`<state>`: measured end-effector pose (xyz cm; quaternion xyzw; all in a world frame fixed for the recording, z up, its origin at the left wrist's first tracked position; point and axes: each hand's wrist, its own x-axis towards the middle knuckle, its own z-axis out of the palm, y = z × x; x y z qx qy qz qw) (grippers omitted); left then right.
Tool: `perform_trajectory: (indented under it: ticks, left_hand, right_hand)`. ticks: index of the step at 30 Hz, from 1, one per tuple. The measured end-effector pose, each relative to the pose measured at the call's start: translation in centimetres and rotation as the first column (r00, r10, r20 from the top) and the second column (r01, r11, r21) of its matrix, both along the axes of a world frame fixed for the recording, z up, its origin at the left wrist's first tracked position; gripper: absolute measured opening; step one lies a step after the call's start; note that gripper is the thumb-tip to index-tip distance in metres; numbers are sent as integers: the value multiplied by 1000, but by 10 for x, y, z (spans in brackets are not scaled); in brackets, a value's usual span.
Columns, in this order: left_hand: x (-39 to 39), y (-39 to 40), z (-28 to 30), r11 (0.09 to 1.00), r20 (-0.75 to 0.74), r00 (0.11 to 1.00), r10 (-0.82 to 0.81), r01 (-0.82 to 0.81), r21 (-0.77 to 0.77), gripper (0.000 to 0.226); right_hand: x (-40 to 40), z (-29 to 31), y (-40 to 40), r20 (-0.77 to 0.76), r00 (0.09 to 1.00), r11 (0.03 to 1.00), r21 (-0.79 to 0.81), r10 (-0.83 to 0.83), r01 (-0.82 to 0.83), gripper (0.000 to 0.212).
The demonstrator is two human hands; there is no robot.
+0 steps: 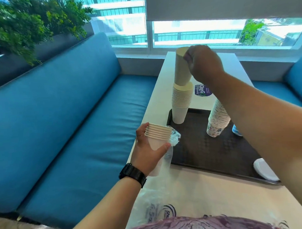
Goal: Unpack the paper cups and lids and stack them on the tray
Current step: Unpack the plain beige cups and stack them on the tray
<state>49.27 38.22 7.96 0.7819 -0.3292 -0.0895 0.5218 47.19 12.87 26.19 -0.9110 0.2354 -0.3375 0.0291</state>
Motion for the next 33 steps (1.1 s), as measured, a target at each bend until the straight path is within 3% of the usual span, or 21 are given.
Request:
perform_trajectory:
  ticks: [10,15,19,23,26,33]
  left_hand:
    - [1,-2,-6,1000,-17,1000,-17,17,25,87]
    - [1,-1,-6,1000,-34,999,-9,10,24,87]
    - [0,-1,-5,1000,-38,999,-2,3,23,87]
    - [-3,-1,0,1000,-47,999,-1,1,2,88]
    - [-6,-1,5,999,-72,997,12,-14,-29,87]
    - [-14,1,12,998,-69,998,10,-15,-69,85]
  right_hand:
    - [5,-69,-4,-313,950,995,100,8,24,27]
    - [5,-85,-9,-367,930,995,90,-10,47,37]
    - [0,-88,-6,-288,958,998,62,15,3,45]
    - [-11,-85,14,-139,985,991,105,97,-82,36]
    - [-27,-84,44,-20,980,952,241,197,-186,24]
    - [-67,-87,109,-22,941,751,609,337,-255,19]
